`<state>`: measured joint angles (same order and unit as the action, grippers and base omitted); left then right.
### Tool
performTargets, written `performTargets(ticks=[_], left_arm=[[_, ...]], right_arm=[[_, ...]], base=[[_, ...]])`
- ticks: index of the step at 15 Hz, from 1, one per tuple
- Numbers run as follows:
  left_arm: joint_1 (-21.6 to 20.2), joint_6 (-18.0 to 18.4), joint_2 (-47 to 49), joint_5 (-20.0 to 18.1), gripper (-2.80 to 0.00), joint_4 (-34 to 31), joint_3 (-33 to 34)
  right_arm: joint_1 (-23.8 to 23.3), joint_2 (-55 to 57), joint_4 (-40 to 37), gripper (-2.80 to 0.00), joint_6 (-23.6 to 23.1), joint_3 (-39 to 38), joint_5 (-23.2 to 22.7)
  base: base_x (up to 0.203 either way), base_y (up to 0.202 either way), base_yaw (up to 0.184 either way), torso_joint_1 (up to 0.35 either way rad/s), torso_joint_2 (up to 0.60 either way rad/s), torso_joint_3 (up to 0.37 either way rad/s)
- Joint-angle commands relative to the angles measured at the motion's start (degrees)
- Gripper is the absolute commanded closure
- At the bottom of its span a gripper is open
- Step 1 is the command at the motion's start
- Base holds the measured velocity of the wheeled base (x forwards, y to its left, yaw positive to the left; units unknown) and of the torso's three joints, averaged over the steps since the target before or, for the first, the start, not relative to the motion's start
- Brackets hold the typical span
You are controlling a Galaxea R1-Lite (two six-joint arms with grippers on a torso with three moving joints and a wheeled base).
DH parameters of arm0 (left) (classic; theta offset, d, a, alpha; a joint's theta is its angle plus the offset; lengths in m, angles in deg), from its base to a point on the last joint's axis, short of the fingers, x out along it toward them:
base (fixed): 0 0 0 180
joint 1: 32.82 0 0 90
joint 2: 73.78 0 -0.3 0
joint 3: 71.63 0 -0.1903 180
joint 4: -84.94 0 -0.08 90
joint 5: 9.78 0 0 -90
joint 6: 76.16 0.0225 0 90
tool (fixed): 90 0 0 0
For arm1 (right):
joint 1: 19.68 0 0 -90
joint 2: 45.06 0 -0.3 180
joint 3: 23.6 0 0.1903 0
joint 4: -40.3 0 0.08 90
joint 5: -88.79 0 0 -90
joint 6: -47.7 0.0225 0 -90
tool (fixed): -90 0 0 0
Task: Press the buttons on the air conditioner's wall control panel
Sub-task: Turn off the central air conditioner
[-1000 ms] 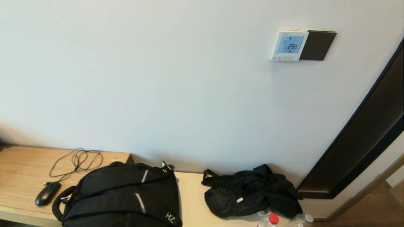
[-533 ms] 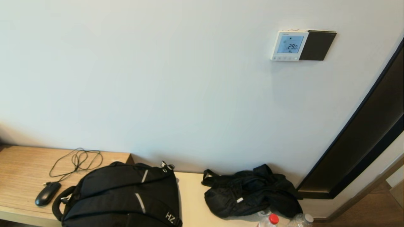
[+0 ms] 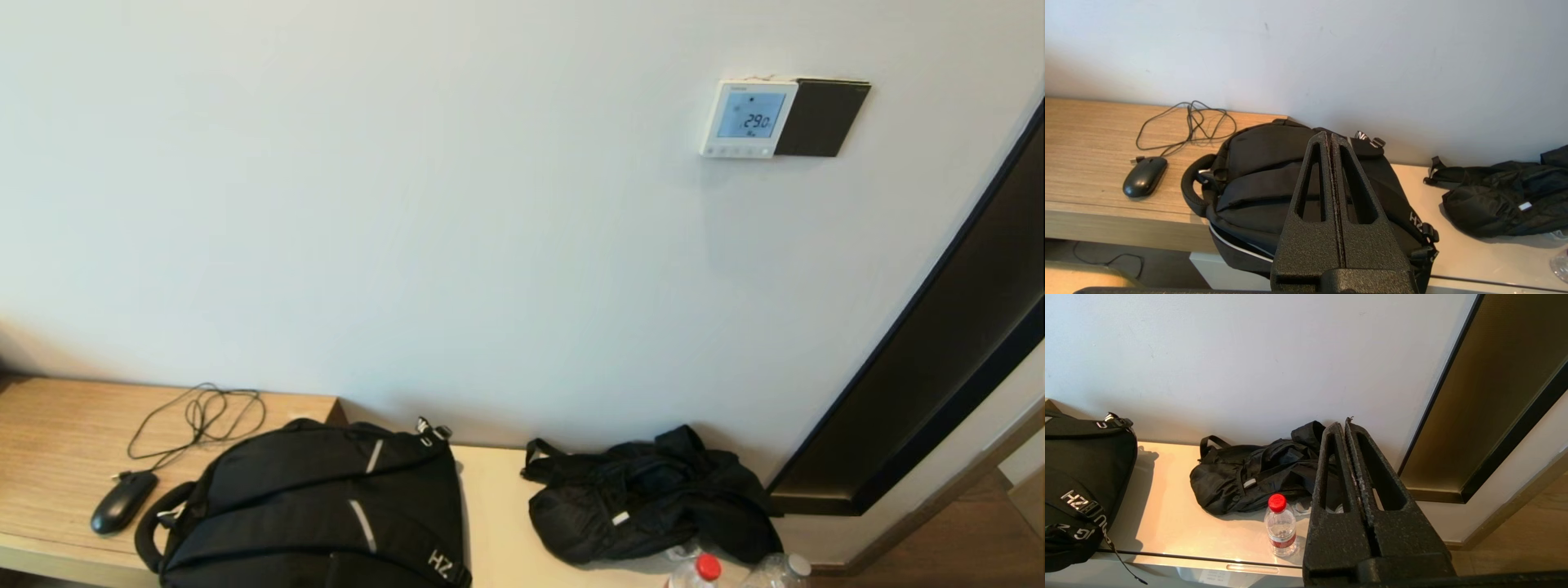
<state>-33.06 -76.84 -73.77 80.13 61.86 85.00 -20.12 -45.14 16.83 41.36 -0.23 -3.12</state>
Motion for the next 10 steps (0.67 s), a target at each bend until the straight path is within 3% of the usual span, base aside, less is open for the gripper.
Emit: performTargets(ticks=[1, 10], left_arm=[[0.0, 0.0, 0.0, 0.0, 0.0, 0.0, 0.0], [0.0, 0.0, 0.0, 0.0, 0.0, 0.0, 0.0]], right_arm=[[0.0, 0.0, 0.0, 0.0, 0.0, 0.0, 0.0], [0.0, -0.1, 0.0, 0.0, 1.3, 0.1, 0.0]], base=[[0.0, 0.0, 0.0, 0.0, 0.0, 0.0], [0.0, 0.0, 0.0, 0.0, 0.0, 0.0]])
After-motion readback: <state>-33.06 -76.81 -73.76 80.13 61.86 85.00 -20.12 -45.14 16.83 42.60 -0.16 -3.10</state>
